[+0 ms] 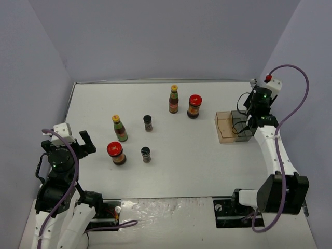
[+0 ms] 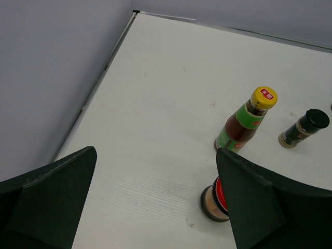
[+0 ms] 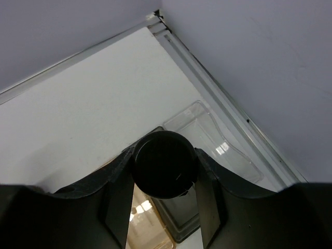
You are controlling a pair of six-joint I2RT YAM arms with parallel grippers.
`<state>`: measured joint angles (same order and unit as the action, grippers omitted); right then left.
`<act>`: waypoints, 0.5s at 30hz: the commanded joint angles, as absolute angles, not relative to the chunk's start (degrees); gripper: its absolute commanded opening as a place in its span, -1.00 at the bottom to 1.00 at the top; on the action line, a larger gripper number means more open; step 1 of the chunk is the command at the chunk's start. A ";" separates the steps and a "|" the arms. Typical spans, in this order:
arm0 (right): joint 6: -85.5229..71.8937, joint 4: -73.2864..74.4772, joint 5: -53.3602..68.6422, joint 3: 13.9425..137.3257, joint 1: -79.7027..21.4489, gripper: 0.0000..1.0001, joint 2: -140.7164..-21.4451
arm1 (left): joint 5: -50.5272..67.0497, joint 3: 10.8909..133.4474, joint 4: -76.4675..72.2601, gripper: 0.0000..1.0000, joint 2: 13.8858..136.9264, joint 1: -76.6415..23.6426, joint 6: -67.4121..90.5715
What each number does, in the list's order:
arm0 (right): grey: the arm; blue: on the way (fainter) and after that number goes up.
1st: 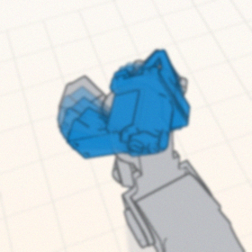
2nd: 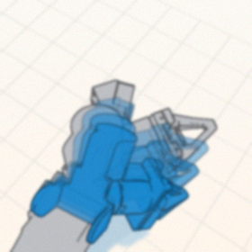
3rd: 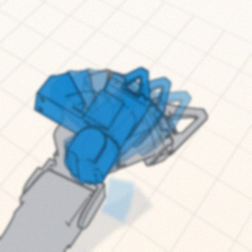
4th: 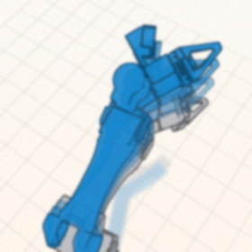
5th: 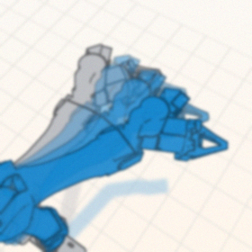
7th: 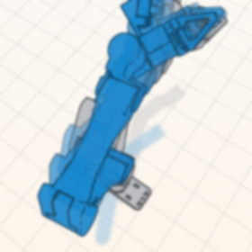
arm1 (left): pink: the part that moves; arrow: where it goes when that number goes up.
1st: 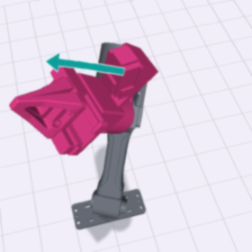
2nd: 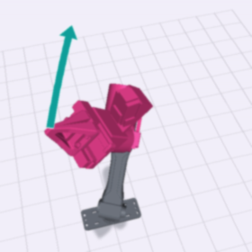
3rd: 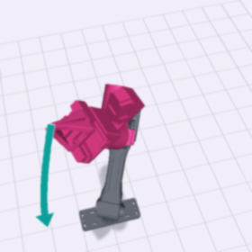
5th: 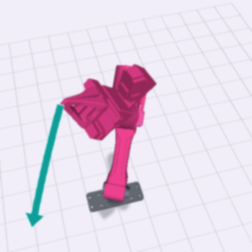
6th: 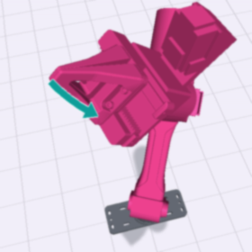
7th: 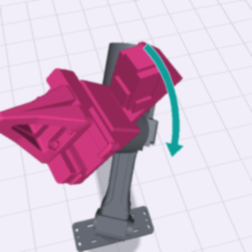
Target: Organize the condiment bottles
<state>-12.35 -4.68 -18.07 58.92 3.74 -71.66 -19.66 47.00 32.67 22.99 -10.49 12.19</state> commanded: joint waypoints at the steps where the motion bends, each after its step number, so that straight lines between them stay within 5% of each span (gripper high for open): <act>1: -16.35 -6.69 -18.20 64.15 8.35 -1.00 -79.29 | -21.09 47.20 29.35 0.94 22.67 -11.34 12.22; 15: -14.57 -10.43 -25.59 70.77 11.24 -1.00 -94.25 | -21.53 46.67 29.06 0.94 21.80 -13.24 11.87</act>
